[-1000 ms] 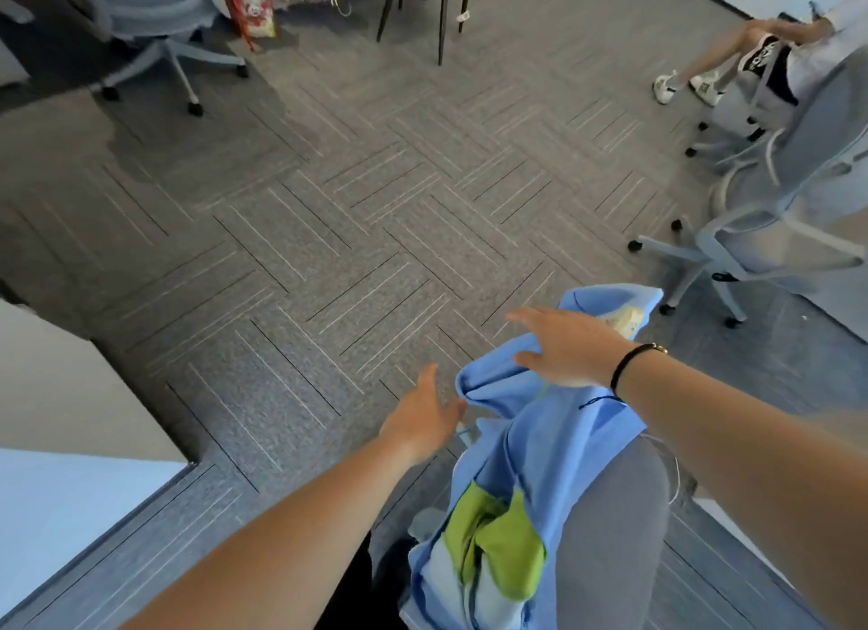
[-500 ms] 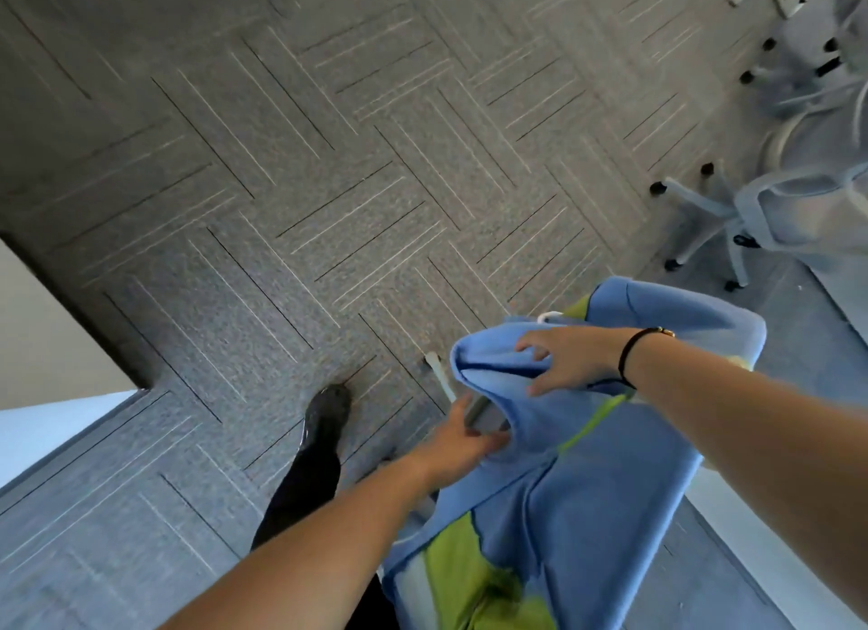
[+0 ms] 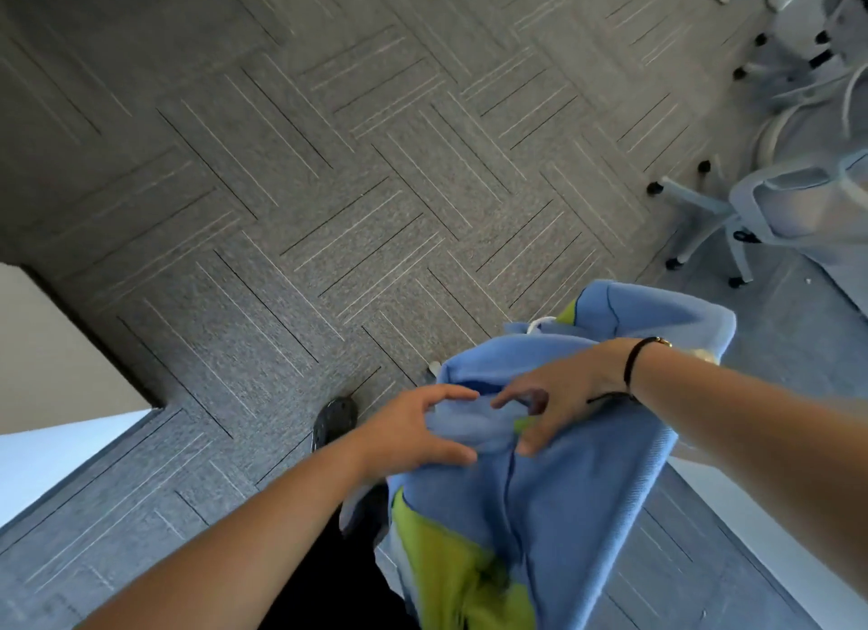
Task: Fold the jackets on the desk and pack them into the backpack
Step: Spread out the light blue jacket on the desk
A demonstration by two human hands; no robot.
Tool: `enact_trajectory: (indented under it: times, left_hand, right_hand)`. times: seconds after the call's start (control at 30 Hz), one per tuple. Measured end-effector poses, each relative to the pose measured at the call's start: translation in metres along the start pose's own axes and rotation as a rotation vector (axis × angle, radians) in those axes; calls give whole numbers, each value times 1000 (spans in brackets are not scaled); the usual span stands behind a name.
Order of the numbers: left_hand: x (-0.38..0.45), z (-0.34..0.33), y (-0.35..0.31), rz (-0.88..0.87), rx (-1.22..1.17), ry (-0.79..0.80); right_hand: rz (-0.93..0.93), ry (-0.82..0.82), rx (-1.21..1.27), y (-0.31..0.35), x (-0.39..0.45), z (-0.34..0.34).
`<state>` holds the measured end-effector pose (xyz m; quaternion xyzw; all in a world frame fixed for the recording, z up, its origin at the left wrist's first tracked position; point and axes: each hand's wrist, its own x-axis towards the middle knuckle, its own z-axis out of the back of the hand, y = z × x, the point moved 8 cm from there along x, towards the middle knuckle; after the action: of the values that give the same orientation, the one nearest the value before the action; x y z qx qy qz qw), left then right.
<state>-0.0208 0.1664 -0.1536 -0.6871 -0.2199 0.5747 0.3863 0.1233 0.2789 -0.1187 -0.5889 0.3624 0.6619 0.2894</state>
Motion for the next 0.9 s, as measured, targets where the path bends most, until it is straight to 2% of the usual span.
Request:
enact_trajectory:
  times: [0.07, 0.23, 0.43, 0.67, 0.73, 0.83, 0.9]
  left_hand:
    - [-18, 15, -19, -57, 39, -31]
    - [-56, 27, -59, -189, 191, -121]
    - [-90, 28, -95, -223, 419, -99]
    - [-86, -20, -132, -184, 509, -78]
    - [-79, -39, -148, -205, 530, -138]
    - [-77, -63, -182, -334, 472, -241]
    - [-88, -76, -215, -515, 436, -340]
  right_hand:
    - [36, -61, -22, 8, -16, 3]
    - [35, -343, 43, 16, -67, 30]
    - [12, -617, 133, -1, -121, 47]
    - [354, -867, 373, 6, -212, 36]
    - [424, -901, 419, 2, -236, 23]
    - [526, -927, 482, 3, -262, 4]
    - [591, -943, 504, 7, -277, -6]
